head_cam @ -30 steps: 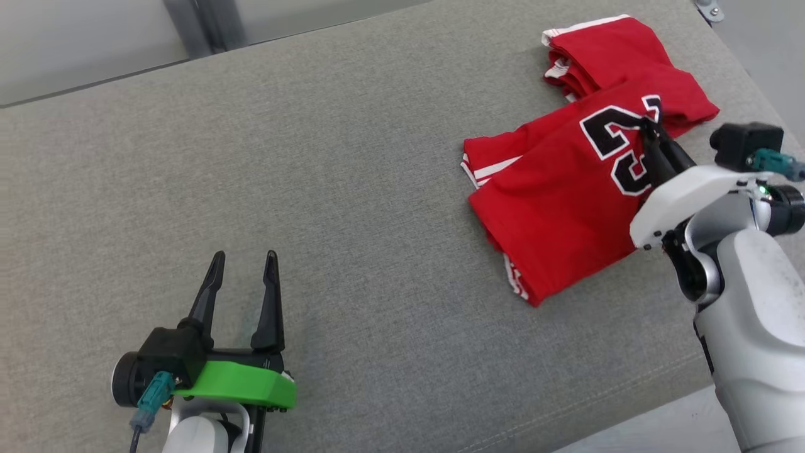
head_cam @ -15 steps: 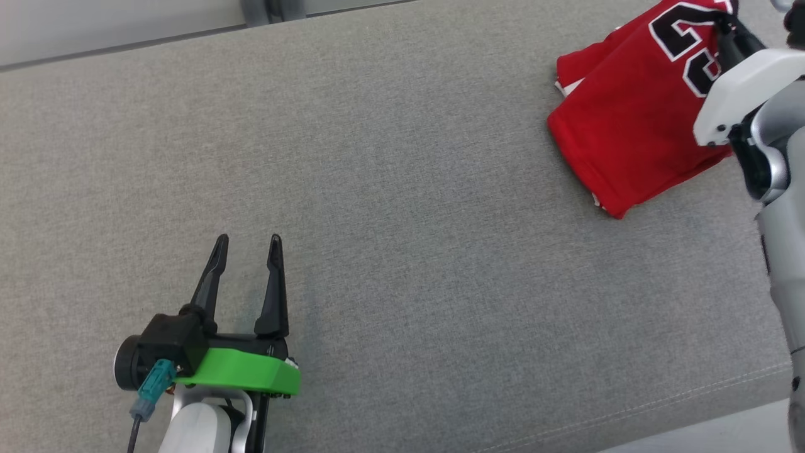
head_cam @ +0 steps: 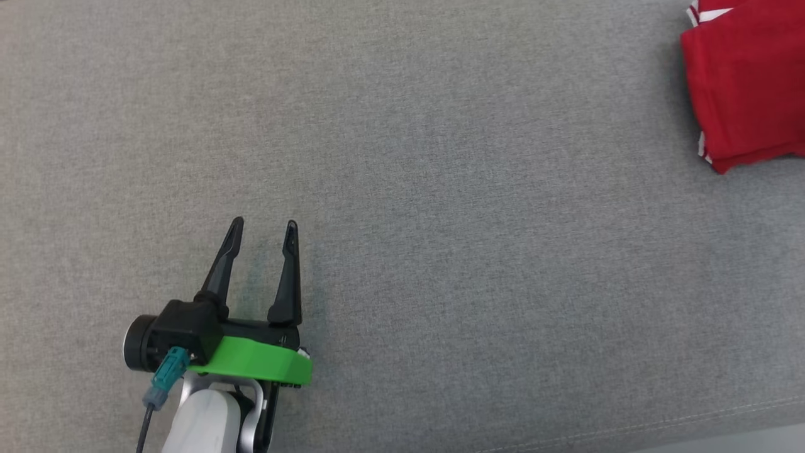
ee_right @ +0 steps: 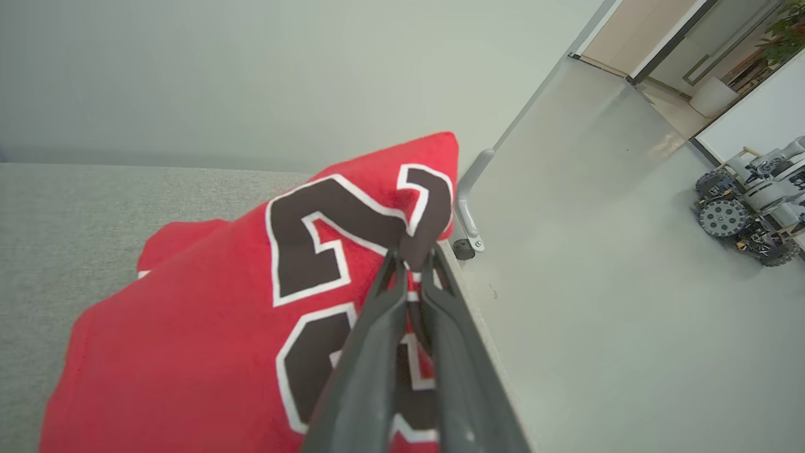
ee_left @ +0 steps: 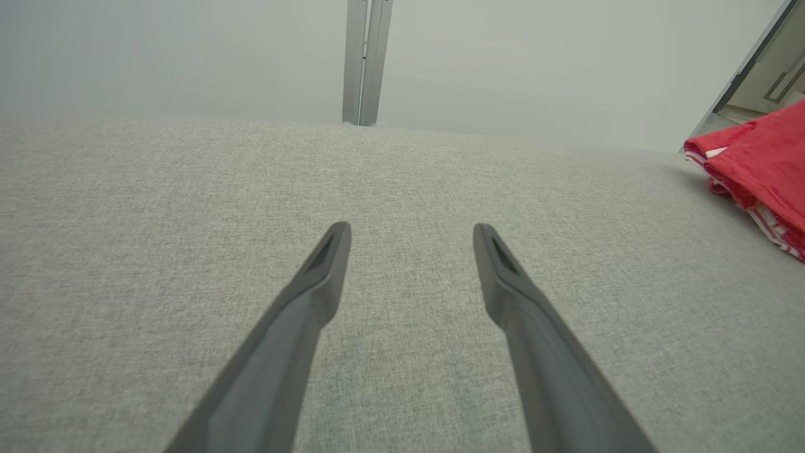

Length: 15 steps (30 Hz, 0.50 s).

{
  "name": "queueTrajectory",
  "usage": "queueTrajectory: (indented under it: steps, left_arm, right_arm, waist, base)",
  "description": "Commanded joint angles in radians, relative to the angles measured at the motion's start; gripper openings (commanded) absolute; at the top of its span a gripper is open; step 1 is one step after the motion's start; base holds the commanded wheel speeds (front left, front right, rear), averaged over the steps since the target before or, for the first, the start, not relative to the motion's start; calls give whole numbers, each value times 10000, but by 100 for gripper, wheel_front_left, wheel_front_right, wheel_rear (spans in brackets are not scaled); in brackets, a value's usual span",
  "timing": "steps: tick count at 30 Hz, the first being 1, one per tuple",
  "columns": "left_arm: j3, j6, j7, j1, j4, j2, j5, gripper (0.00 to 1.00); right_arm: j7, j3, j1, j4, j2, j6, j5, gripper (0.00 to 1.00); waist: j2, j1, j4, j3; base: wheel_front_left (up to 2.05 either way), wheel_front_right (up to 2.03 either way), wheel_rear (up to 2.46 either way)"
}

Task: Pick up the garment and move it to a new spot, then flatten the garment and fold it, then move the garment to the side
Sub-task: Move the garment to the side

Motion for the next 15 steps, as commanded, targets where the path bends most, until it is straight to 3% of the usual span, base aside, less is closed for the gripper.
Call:
queueTrajectory:
  steps: [1, 6, 14, 15]
  left_arm:
    - [-46, -54, 3, -195, -26, 28, 89, 100]
    - [-135, -105, 3, -301, -3, 28, 256, 100]
    - [-198, -182, 3, -326, -32, 136, 421, 100]
    - [-202, -185, 3, -321, -40, 152, 430, 100]
  right_arm:
    - [57, -171, -131, 124, -204, -16, -139, 0]
    - [-78, -864, -161, 632, -611, -16, -852, 0]
    - [-698, -2126, 72, 813, -740, -17, -2520, 0]
    - [-765, -2286, 60, 833, -722, -17, -2695, 25]
  waist:
    - [0, 0, 341, 372]
    - [0, 0, 567, 742]
    - [0, 0, 841, 1220]
    - [0, 0, 854, 1269]
  base:
    - [0, 0, 0]
    - [0, 0, 0]
    - [0, 0, 0]
    - [0, 0, 0]
